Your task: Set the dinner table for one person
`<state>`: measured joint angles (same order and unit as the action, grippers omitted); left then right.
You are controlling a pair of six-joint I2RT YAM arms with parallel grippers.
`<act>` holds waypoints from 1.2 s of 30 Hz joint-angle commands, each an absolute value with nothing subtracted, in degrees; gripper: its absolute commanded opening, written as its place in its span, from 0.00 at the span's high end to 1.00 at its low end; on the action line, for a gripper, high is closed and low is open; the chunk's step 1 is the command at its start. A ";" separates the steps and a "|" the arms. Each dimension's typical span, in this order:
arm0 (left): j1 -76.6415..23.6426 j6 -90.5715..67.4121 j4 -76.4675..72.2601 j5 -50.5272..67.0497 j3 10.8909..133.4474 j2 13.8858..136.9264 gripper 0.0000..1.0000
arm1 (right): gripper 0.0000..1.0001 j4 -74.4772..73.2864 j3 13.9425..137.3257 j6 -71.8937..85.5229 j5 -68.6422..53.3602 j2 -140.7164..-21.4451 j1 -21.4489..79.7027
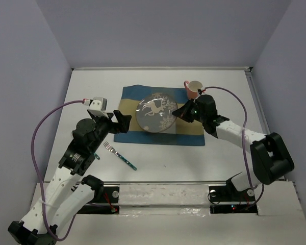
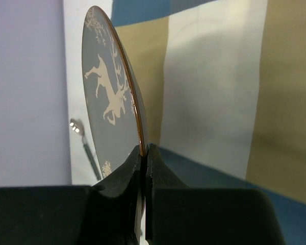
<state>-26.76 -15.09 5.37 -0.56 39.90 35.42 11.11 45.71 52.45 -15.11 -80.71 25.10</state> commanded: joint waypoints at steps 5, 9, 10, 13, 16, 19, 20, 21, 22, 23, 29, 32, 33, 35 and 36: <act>-26.28 -14.94 2.99 -0.53 40.25 35.42 0.01 | 1.00 29.09 56.32 54.23 -8.62 -92.80 26.63; -26.28 -15.03 2.99 -0.26 40.25 35.68 0.01 | 1.00 29.79 58.70 54.75 -8.87 -96.41 26.63; -26.28 -15.03 2.99 1.39 40.17 35.68 0.01 | 1.00 30.32 59.15 55.02 -9.40 -97.63 26.63; -26.28 -15.03 2.73 1.93 40.17 35.95 0.01 | 1.00 31.28 59.77 56.68 -10.28 -99.22 26.63; -26.28 -15.03 2.72 2.20 40.08 36.04 0.01 | 1.00 33.57 59.06 58.71 -11.16 -100.89 27.15; -26.28 -15.03 2.72 2.28 40.08 36.21 0.01 | 1.00 34.19 58.71 59.68 -11.16 -102.48 27.16; -26.28 -15.12 2.64 2.29 40.08 36.30 0.01 | 1.00 34.80 57.93 60.11 -10.99 -102.74 27.16; -26.37 -15.03 2.64 2.20 40.08 36.30 0.01 | 1.00 35.15 57.48 60.38 -10.99 -103.09 27.16; -26.28 -15.03 2.72 2.20 40.08 36.21 0.01 | 1.00 35.42 57.05 60.38 -10.81 -103.18 27.16; -26.28 -14.94 2.72 2.11 40.08 36.38 0.01 | 1.00 35.68 56.43 60.47 -10.72 -103.36 27.16; -26.28 -15.03 2.72 2.11 40.17 36.83 0.01 | 1.00 34.63 55.20 59.77 -10.55 -103.80 27.16; -26.19 -14.94 2.64 2.02 40.08 36.83 0.01 | 0.95 33.23 53.53 59.50 -9.76 -103.19 27.16; -26.19 -14.94 2.64 2.02 40.08 36.83 0.01 | 0.84 32.44 53.53 58.89 -9.67 -103.18 27.16; -26.19 -14.94 2.64 2.02 40.17 37.00 0.01 | 0.77 29.19 53.61 58.36 -9.49 -103.18 27.16; -26.10 -14.94 2.72 2.02 40.17 37.09 0.01 | 0.70 28.31 53.53 57.84 -9.14 -102.84 27.16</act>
<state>-26.50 -15.14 5.34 1.41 39.90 37.06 23.92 52.73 57.98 -9.37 -105.58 26.46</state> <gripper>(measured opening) 0.989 0.217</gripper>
